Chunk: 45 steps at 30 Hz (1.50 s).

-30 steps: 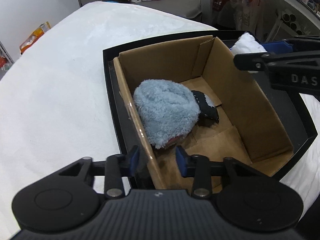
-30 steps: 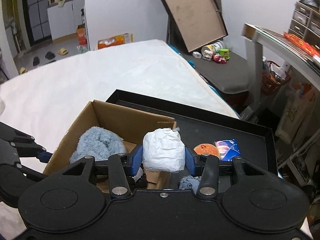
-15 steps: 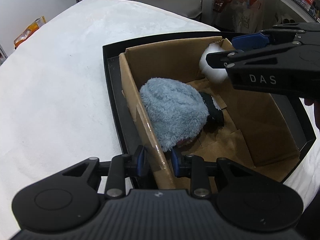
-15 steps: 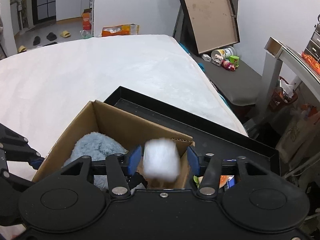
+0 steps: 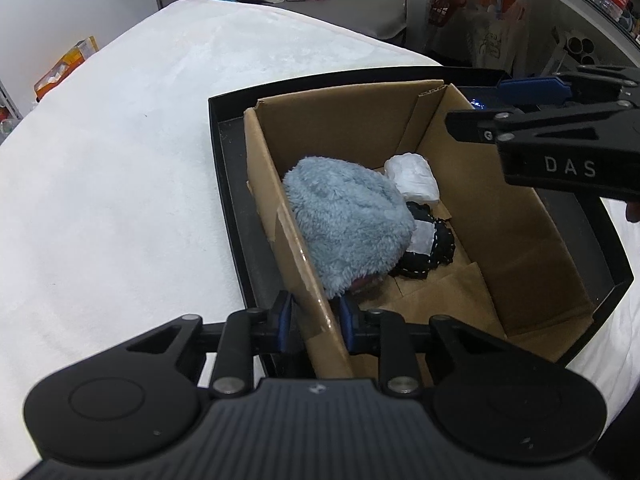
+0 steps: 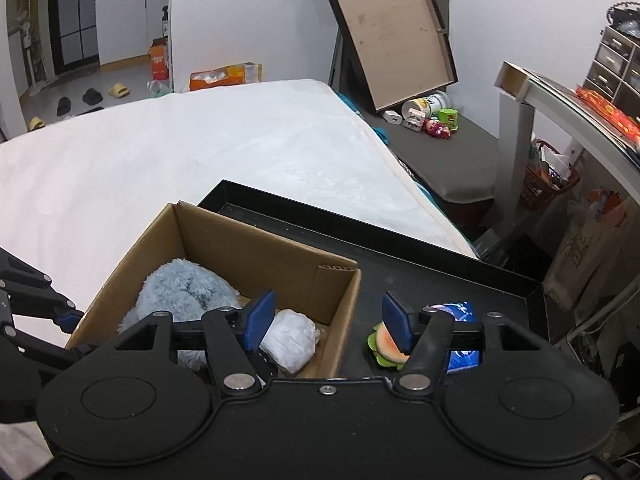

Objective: Organize soft objects
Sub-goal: 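Lift the white bundle into the box and open the right gripper, then move the right gripper back over the denim fish plush on the tray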

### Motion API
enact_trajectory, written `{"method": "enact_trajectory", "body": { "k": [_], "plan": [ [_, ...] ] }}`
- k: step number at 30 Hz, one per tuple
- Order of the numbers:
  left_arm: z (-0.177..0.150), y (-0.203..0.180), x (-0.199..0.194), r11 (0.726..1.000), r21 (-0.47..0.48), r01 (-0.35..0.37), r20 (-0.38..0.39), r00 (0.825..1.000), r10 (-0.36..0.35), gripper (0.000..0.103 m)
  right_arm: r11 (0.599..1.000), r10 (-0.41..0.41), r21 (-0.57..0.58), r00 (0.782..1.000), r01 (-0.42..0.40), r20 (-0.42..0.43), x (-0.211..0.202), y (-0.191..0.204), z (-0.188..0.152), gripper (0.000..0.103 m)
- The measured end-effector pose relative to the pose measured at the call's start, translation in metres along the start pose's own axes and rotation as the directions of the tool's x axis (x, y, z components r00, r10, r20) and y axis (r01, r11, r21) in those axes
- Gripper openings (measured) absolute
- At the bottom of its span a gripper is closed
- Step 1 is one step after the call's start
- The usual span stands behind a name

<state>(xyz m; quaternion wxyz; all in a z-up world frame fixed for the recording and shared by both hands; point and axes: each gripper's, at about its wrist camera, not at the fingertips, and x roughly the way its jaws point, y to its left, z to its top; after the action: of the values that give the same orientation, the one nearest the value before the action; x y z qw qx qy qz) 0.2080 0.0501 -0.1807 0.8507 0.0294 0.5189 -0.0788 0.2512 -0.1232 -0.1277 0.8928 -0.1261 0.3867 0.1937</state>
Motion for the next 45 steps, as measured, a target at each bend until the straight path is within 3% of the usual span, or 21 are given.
{"method": "enact_trajectory", "body": {
  "k": [16,26,33,45],
  "plan": [
    [0.003,-0.017,-0.013,0.996,0.019,-0.082,-0.002,0.997,0.082,0.030,0.994,0.053,0.096,0.998,-0.055,0.024,-0.010,-0.026,-0.028,0.064],
    [0.010,-0.035,-0.011,0.990,0.051,-0.135,-0.002,0.991,0.135,0.053,0.980,0.094,0.176,0.995,-0.095,0.014,-0.011,-0.053,-0.046,0.065],
    [0.015,-0.043,-0.005,0.982,0.072,-0.172,-0.009,0.985,0.173,0.057,0.966,0.095,0.237,0.995,-0.101,0.037,-0.012,-0.072,-0.054,0.065],
    [0.028,-0.054,0.004,0.970,0.096,-0.225,-0.013,0.974,0.227,0.064,0.944,0.154,0.303,0.987,-0.130,-0.056,0.024,-0.092,-0.072,0.064]
  ]
}}
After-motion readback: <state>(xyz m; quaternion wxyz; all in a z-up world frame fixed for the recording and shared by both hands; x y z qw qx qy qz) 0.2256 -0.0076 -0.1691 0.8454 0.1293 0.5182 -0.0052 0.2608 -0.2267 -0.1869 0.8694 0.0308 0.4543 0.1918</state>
